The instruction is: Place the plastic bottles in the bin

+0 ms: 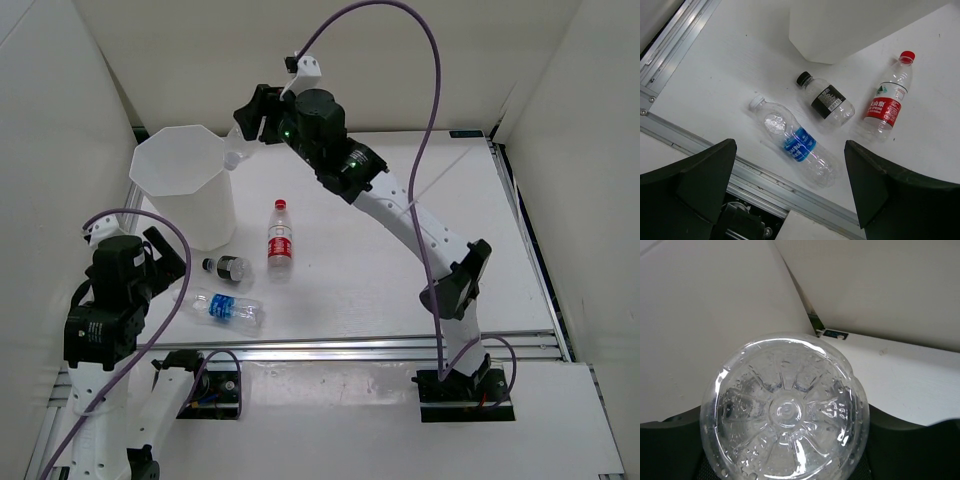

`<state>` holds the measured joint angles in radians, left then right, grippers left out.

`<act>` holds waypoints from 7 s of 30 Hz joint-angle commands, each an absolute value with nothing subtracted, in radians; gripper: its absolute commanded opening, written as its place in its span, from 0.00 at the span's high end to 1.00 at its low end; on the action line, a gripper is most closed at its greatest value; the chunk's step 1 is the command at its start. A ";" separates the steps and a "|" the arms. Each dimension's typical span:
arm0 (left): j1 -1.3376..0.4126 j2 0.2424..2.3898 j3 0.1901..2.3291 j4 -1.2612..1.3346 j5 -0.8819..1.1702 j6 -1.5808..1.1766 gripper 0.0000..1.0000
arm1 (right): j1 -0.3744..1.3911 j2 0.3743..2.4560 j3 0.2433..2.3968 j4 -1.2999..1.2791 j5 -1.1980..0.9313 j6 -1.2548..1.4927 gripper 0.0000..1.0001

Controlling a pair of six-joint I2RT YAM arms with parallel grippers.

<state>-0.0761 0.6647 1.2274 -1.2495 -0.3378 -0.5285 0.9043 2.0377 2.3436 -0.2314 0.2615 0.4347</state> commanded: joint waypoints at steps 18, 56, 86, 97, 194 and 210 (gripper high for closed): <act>-0.081 0.658 1.282 -1.273 -0.425 -0.541 0.00 | 0.950 2.277 2.559 -0.010 0.091 0.388 0.00; -0.081 0.601 1.152 -1.275 -0.546 -0.851 0.00 | 0.693 2.453 2.146 -0.557 -0.403 0.653 0.00; -0.081 0.655 1.201 -1.299 -0.319 -0.715 0.00 | 0.701 2.215 2.554 0.086 -0.258 0.758 0.53; -0.081 0.709 1.210 -1.333 -0.244 -0.595 0.00 | 0.813 2.374 2.572 0.383 -0.094 0.641 0.48; 0.011 1.480 1.858 -0.802 -0.722 -0.569 0.26 | 0.416 1.686 2.146 -0.591 -0.141 0.506 0.00; 0.011 1.051 1.512 -0.837 -0.254 -0.866 0.00 | 0.368 1.667 2.099 -0.600 -0.161 0.515 0.00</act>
